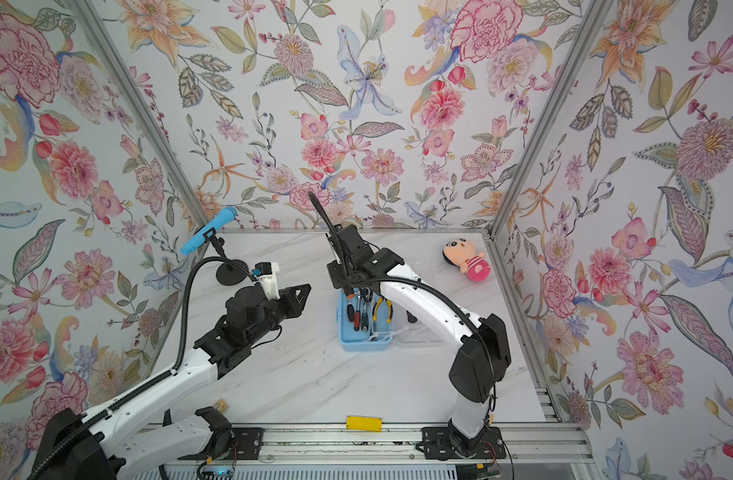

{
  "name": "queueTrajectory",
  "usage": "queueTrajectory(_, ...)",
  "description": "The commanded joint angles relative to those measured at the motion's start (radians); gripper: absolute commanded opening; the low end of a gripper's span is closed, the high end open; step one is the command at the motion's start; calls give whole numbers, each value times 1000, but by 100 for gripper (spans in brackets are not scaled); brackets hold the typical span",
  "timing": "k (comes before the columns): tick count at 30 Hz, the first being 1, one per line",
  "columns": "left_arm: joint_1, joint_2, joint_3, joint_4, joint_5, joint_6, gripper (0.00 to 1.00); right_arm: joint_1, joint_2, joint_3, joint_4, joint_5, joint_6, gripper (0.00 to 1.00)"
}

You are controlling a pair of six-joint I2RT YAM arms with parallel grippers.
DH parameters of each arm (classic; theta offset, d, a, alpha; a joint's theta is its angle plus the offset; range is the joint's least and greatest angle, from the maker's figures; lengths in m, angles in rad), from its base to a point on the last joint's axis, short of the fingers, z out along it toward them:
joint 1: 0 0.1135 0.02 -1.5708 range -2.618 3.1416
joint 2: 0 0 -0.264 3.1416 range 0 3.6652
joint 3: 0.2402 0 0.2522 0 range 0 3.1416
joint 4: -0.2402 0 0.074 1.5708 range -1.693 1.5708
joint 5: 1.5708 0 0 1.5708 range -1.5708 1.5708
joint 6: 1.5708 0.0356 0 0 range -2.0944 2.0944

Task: Pack the tool kit
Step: 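Carry the black-and-orange screwdriver over the lid while the left gripper approaches the box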

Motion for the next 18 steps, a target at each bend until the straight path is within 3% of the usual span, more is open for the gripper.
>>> queueTrajectory(1, -56, 133, 94, 114, 59, 52, 23, -63, -72, -117, -33, 49, -32, 0)
queueTrajectory(9, -133, 431, 259, 226, 154, 38, 22, -272, -295, -352, -36, 50, -59, 0)
queueTrajectory(18, -177, 604, 331, 256, 200, 31, 22, -383, -336, -490, -26, 132, -138, 0)
